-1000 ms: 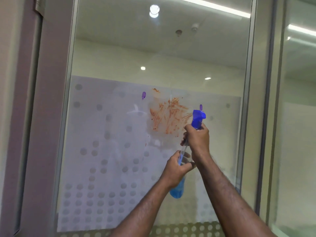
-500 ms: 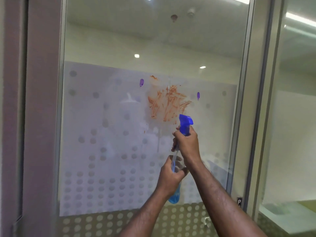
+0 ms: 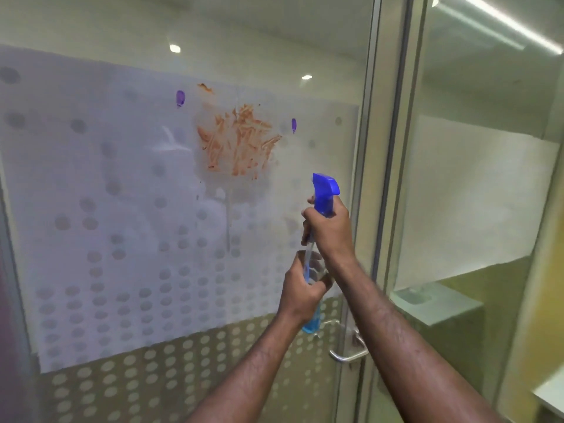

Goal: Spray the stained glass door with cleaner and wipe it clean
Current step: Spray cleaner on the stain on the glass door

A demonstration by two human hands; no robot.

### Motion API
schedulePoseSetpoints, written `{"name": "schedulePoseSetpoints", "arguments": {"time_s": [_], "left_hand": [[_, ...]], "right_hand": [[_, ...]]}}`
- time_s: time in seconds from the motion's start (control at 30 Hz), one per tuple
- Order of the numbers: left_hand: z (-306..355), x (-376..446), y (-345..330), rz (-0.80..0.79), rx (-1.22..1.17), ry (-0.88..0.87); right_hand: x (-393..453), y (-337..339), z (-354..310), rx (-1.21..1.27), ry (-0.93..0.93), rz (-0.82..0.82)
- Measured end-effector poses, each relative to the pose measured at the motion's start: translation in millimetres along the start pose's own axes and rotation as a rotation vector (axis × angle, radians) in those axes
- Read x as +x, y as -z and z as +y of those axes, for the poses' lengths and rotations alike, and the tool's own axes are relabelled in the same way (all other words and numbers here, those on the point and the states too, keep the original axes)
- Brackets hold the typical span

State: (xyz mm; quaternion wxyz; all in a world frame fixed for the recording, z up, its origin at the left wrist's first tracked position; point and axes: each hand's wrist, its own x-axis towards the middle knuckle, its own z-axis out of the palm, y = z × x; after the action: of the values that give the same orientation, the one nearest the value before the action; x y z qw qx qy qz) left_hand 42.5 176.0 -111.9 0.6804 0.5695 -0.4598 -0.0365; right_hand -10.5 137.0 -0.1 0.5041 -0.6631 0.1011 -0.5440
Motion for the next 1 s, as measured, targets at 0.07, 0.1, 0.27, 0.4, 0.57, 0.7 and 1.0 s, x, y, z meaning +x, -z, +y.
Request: {"name": "schedulePoseSetpoints", "arguments": {"time_s": [0.07,0.1,0.27,0.4,0.57,0.7,1.0], "left_hand": [[2,-1,-23,-0.029,-0.013,-0.007],[3,-1,-36,-0.043,-0.024,-0.007],[6,-2,-108,-0.127,-0.084,-0.002],[12,-3,-178,-0.185,-0.13,0.009],[16,-4,-279,-0.269,-0.182,0.014],[20,-10,-363,-0.34,-0.218,0.001],[29,-42,-526,-0.521,-0.349,0.026]], "right_hand": [[3,23,2,-0.01,-0.006,0.033],[5,36,2,-0.02,-0.006,0.047],[17,107,7,-0.081,-0.002,0.123],[27,176,10,-0.116,-0.01,0.166],[41,274,12,-0.165,-0.03,0.257],[47,353,13,-0.214,-0.031,0.328],[46,514,19,-0.393,-0.021,0.489]]}}
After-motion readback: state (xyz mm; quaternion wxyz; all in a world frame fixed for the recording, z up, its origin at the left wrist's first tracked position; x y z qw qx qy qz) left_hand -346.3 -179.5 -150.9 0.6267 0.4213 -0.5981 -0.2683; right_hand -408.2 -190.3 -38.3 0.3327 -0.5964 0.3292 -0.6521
